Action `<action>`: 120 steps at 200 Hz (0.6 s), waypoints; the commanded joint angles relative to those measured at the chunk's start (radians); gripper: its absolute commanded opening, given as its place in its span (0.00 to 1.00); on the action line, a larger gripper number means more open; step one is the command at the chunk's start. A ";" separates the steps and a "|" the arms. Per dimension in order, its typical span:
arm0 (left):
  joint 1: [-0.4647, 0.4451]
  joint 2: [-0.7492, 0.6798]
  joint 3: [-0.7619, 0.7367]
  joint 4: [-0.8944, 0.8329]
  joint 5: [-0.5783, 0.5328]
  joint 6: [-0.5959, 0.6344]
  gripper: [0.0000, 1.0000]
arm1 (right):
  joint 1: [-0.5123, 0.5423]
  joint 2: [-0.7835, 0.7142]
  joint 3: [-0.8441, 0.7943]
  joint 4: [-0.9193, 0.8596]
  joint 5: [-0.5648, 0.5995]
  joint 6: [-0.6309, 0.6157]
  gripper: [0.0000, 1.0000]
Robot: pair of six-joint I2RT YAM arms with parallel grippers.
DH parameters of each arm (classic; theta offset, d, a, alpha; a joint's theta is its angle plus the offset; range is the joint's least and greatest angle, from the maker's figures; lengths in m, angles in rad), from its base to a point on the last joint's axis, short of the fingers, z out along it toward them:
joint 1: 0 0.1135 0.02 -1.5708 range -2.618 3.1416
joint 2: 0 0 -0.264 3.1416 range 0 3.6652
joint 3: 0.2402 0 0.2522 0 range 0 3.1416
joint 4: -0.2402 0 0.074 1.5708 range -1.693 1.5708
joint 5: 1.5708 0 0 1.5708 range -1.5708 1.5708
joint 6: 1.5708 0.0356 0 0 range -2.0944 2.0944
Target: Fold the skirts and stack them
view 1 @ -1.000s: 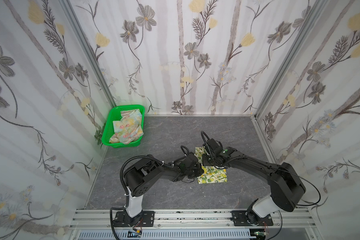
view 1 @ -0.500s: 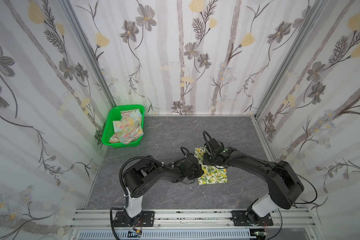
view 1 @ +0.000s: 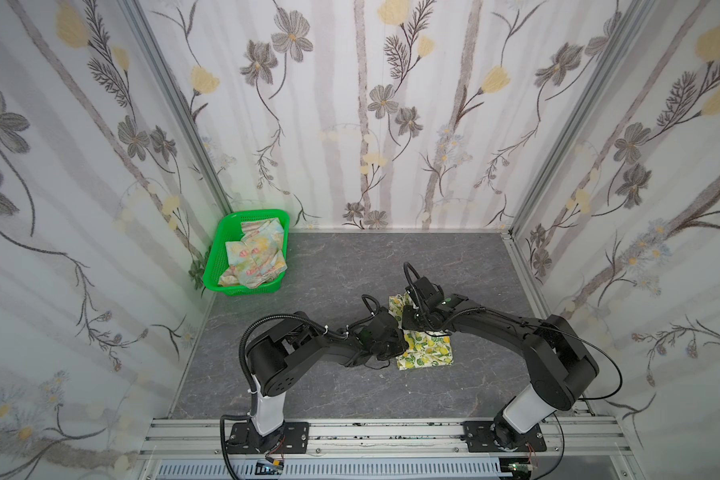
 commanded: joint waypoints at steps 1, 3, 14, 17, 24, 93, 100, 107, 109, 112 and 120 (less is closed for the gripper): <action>-0.003 -0.004 -0.003 -0.044 -0.010 -0.013 0.00 | 0.000 0.011 0.002 0.060 -0.018 0.021 0.12; -0.003 -0.004 -0.004 -0.044 -0.010 -0.013 0.00 | 0.000 0.011 0.001 0.061 -0.019 0.021 0.13; -0.003 -0.007 -0.005 -0.044 -0.014 -0.013 0.00 | -0.001 0.007 -0.001 0.068 -0.027 0.022 0.21; -0.002 -0.008 -0.005 -0.044 -0.014 -0.013 0.00 | -0.002 0.005 -0.002 0.071 -0.030 0.021 0.22; -0.003 -0.012 -0.007 -0.044 -0.017 -0.013 0.00 | -0.003 0.001 -0.003 0.075 -0.036 0.019 0.26; 0.000 -0.066 -0.024 -0.045 -0.044 -0.025 0.00 | -0.032 -0.130 -0.009 0.078 -0.091 0.026 0.43; 0.000 -0.071 -0.024 -0.045 -0.044 -0.031 0.00 | -0.034 -0.148 -0.014 0.078 -0.093 0.027 0.43; 0.000 -0.078 -0.025 -0.048 -0.046 -0.035 0.01 | -0.037 -0.168 -0.022 0.078 -0.094 0.028 0.44; 0.000 -0.081 -0.027 -0.048 -0.047 -0.037 0.01 | -0.039 -0.174 -0.024 0.078 -0.094 0.029 0.44; 0.001 -0.086 -0.027 -0.050 -0.047 -0.040 0.01 | -0.039 -0.183 -0.030 0.078 -0.094 0.029 0.44; 0.001 -0.097 -0.031 -0.055 -0.046 -0.049 0.01 | -0.043 -0.198 -0.045 0.078 -0.093 0.026 0.45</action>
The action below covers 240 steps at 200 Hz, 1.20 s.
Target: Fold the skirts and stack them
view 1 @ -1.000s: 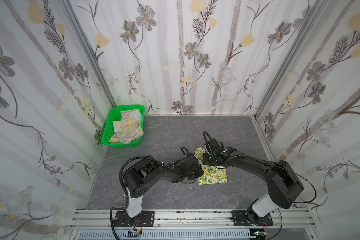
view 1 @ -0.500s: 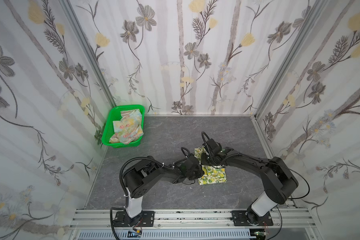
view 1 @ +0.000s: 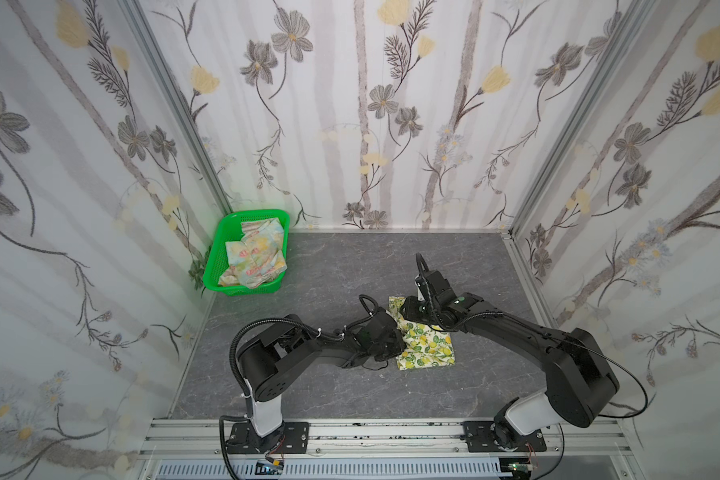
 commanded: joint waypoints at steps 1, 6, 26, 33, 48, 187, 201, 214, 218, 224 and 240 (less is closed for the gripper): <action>0.005 -0.030 -0.008 -0.008 -0.015 -0.029 0.01 | -0.009 -0.044 -0.028 0.032 -0.012 0.009 0.45; 0.006 -0.038 -0.010 -0.013 -0.016 -0.034 0.01 | -0.012 -0.060 -0.039 0.032 -0.009 0.009 0.45; 0.006 -0.086 -0.014 -0.064 -0.030 -0.037 0.02 | -0.016 -0.099 -0.099 0.042 -0.008 0.004 0.44; 0.006 -0.106 -0.010 -0.096 -0.043 -0.032 0.02 | -0.018 -0.104 -0.120 0.050 -0.008 0.003 0.42; 0.008 -0.145 0.005 -0.175 -0.082 -0.013 0.02 | -0.016 -0.113 -0.169 0.088 -0.024 0.000 0.38; 0.113 0.135 0.369 -0.189 -0.044 0.151 0.02 | 0.024 -0.122 -0.314 0.195 -0.030 -0.040 0.13; 0.122 0.178 0.399 -0.189 -0.038 0.155 0.01 | 0.040 -0.125 -0.316 0.189 -0.022 -0.053 0.13; 0.132 0.201 0.411 -0.189 -0.042 0.164 0.01 | 0.054 -0.126 -0.318 0.177 -0.009 -0.065 0.12; 0.136 0.208 0.413 -0.189 -0.043 0.164 0.01 | 0.059 -0.127 -0.321 0.176 -0.009 -0.068 0.12; 0.143 0.215 0.413 -0.189 -0.042 0.163 0.01 | 0.065 -0.127 -0.324 0.175 -0.009 -0.071 0.11; 0.160 0.230 0.416 -0.188 -0.038 0.171 0.01 | 0.082 -0.124 -0.334 0.167 -0.007 -0.082 0.11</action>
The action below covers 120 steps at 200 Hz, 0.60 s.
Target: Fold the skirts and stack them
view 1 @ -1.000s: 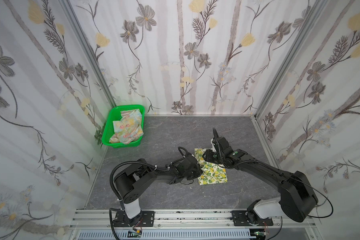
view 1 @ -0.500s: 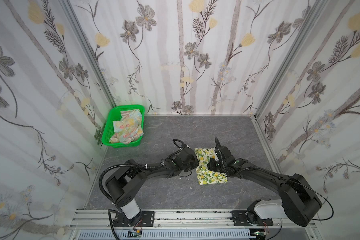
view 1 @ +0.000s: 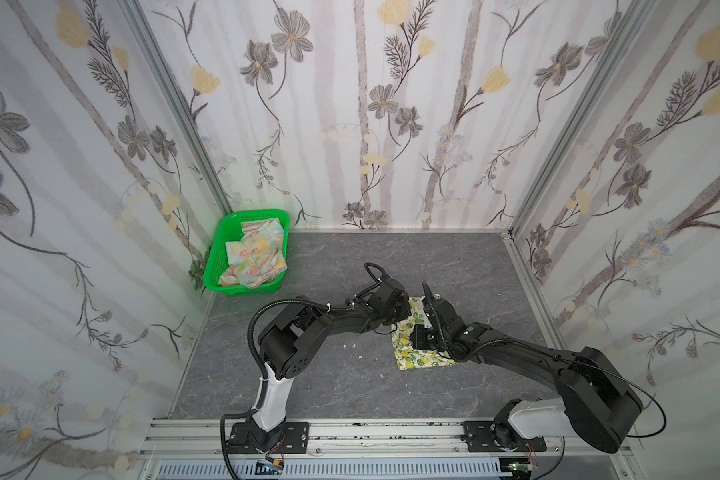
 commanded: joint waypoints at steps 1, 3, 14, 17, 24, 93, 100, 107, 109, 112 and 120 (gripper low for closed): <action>0.019 0.020 0.014 -0.001 0.003 0.030 0.01 | 0.019 -0.001 -0.008 0.003 0.024 -0.027 0.10; 0.021 0.022 0.014 -0.001 0.003 0.030 0.01 | 0.019 0.000 -0.009 0.001 0.024 -0.027 0.10; 0.027 0.030 0.021 -0.002 0.009 0.040 0.01 | 0.025 0.011 -0.016 -0.007 0.021 -0.035 0.10; 0.028 0.033 0.022 -0.003 0.011 0.042 0.01 | 0.027 0.014 -0.018 -0.007 0.017 -0.038 0.10; 0.030 0.038 0.025 -0.002 0.013 0.041 0.01 | 0.030 0.022 -0.023 -0.012 0.012 -0.045 0.09; 0.034 0.085 0.035 0.000 0.031 0.048 0.00 | 0.055 0.024 -0.047 -0.066 0.029 -0.056 0.06; 0.034 0.086 0.036 0.001 0.030 0.049 0.00 | 0.057 0.019 -0.038 -0.080 0.038 -0.056 0.06; 0.034 0.085 0.038 0.001 0.029 0.053 0.00 | 0.058 0.009 -0.027 -0.090 0.040 -0.056 0.06; 0.034 0.085 0.039 0.001 0.029 0.053 0.00 | 0.059 0.005 -0.024 -0.094 0.040 -0.056 0.06; 0.035 0.085 0.039 0.001 0.028 0.055 0.00 | 0.060 -0.001 -0.020 -0.100 0.041 -0.056 0.06; 0.035 0.084 0.041 0.001 0.029 0.059 0.00 | 0.060 -0.022 -0.005 -0.115 0.046 -0.057 0.06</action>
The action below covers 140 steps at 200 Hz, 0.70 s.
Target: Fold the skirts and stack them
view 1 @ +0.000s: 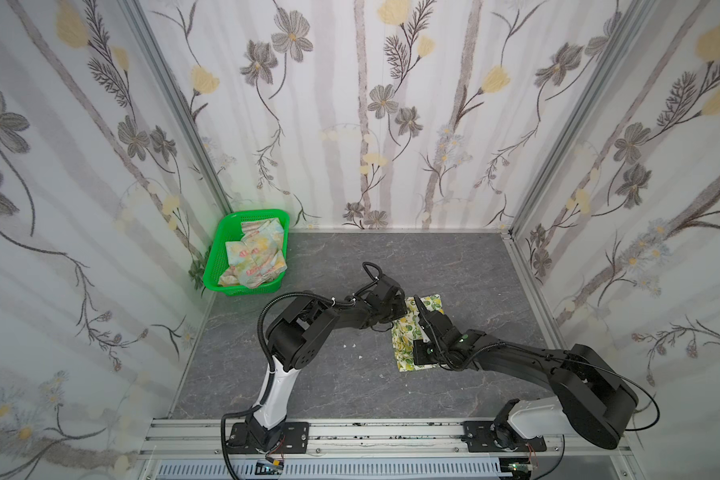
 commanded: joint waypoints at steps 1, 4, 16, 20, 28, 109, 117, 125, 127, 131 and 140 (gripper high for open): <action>0.001 0.006 0.008 -0.020 -0.006 0.018 0.00 | 0.004 -0.039 0.034 -0.041 0.021 -0.008 0.06; 0.001 0.006 0.009 -0.020 -0.007 0.019 0.00 | 0.005 -0.046 0.040 -0.045 0.024 -0.008 0.06; 0.001 0.004 0.010 -0.020 -0.005 0.021 0.00 | 0.004 -0.077 0.063 -0.061 0.038 -0.008 0.07; 0.002 0.003 0.010 -0.019 -0.005 0.021 0.00 | 0.004 -0.085 0.069 -0.064 0.043 -0.008 0.08; 0.001 0.002 0.010 -0.019 -0.004 0.023 0.00 | 0.004 -0.094 0.079 -0.062 0.049 -0.010 0.09; 0.006 0.026 0.034 -0.016 -0.002 0.024 0.00 | 0.032 0.131 0.116 0.058 -0.040 -0.040 0.04; 0.009 0.033 0.041 -0.016 0.001 0.024 0.00 | 0.041 0.133 0.105 0.062 -0.043 -0.030 0.04; 0.010 0.041 0.050 -0.016 0.006 0.027 0.00 | 0.047 0.133 0.091 0.069 -0.051 -0.018 0.04; 0.011 0.044 0.053 -0.016 0.005 0.028 0.00 | 0.049 0.133 0.087 0.072 -0.054 -0.016 0.04; 0.012 0.048 0.057 -0.016 0.008 0.030 0.00 | 0.052 0.133 0.081 0.077 -0.057 -0.008 0.04; 0.012 0.061 0.062 -0.016 0.012 0.033 0.00 | 0.060 0.131 0.066 0.091 -0.066 0.012 0.04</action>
